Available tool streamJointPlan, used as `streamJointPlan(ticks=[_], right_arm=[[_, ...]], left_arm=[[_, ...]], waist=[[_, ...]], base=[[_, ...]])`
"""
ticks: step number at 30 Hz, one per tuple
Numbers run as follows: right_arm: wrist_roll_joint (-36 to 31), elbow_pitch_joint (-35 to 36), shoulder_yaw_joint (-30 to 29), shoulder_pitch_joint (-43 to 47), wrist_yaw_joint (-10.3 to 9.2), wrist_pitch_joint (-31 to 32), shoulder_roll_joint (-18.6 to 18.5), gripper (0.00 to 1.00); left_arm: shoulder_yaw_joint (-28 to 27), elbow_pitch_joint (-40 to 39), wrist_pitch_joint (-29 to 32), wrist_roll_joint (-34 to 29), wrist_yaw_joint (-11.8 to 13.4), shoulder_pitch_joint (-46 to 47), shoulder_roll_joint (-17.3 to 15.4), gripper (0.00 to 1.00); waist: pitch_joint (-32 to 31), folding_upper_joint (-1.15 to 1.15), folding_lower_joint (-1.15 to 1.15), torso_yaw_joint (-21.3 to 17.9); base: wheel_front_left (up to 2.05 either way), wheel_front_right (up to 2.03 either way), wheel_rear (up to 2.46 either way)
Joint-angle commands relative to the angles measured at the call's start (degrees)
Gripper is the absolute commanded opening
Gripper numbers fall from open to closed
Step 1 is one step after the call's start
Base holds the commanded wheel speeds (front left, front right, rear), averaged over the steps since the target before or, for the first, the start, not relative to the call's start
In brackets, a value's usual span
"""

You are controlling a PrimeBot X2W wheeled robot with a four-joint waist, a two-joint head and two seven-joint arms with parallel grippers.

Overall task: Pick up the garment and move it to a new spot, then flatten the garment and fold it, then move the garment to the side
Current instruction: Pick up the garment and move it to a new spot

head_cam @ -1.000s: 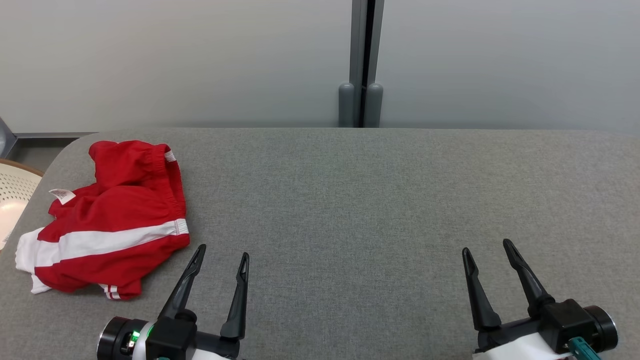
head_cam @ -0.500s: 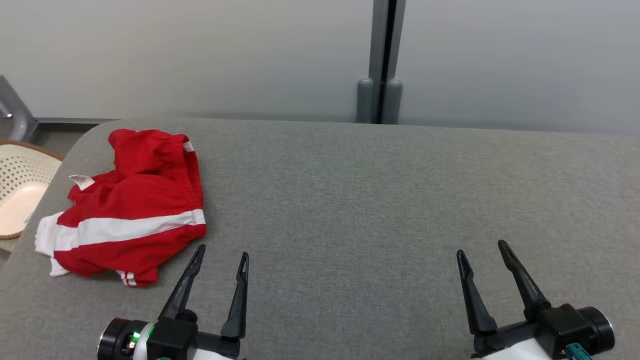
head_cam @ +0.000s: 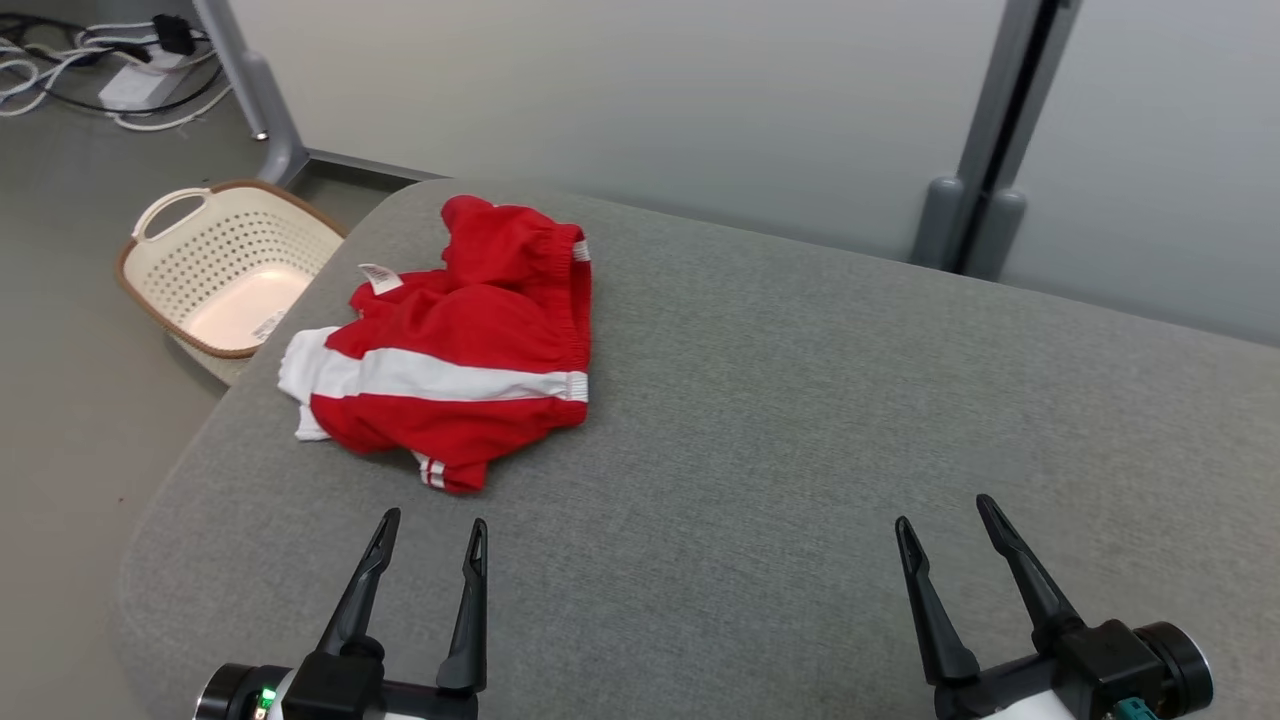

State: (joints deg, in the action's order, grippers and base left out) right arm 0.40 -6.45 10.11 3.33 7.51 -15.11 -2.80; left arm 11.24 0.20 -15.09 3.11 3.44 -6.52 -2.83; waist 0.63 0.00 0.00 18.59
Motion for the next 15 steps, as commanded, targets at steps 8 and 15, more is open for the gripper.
streamJointPlan(ticks=[8, 15], right_arm=[[0.46, 0.27, 0.21, 0.20, -0.04, -0.08, -0.18, 1.00], [-0.20, -0.34, 0.60, -1.10, -0.04, -0.08, -0.31, 1.00]], left_arm=[[-0.71, -0.78, -0.12, 1.25, 1.10, -0.43, -0.13, 1.00], [-1.79, -0.87, -0.12, 1.71, 1.04, 1.62, -0.13, 1.00]], waist=[[0.68, 0.00, 0.00, 7.61], [3.03, 0.00, 0.00, 7.88]], base=[[0.00, 0.00, 0.00], [0.00, 0.00, 0.00]])
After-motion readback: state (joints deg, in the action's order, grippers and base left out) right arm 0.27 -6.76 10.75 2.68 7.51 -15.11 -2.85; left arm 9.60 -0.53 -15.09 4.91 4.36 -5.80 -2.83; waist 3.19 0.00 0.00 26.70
